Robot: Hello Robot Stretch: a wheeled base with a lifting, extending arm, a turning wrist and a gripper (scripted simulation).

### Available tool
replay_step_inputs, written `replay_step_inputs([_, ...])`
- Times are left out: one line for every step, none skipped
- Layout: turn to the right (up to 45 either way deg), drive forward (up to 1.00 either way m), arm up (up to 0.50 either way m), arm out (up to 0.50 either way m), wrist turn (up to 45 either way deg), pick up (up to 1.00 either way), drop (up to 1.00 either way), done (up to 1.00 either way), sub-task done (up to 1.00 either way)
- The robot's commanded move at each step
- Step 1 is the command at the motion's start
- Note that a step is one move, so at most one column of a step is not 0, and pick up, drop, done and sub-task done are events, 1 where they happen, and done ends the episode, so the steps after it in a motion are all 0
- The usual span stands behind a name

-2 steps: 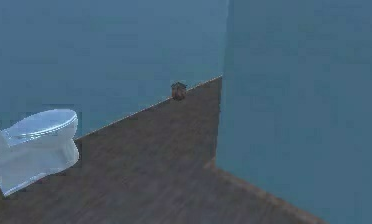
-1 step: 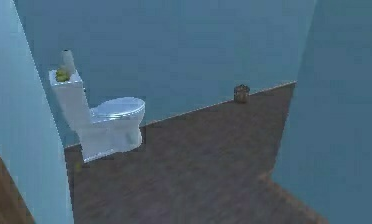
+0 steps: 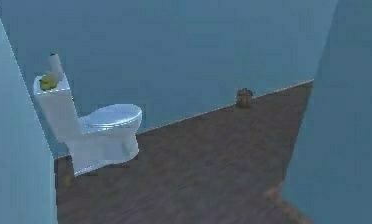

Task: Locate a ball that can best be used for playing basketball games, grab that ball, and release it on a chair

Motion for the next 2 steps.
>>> replay_step_inputs([45.0, 0.0, 0.0, 0.0, 0.0, 0.0, 0.0, 0.0, 0.0])
replay_step_inputs([15.0, 0.0, 0.0, 0.0, 0.0, 0.0, 0.0, 0.0, 0.0])
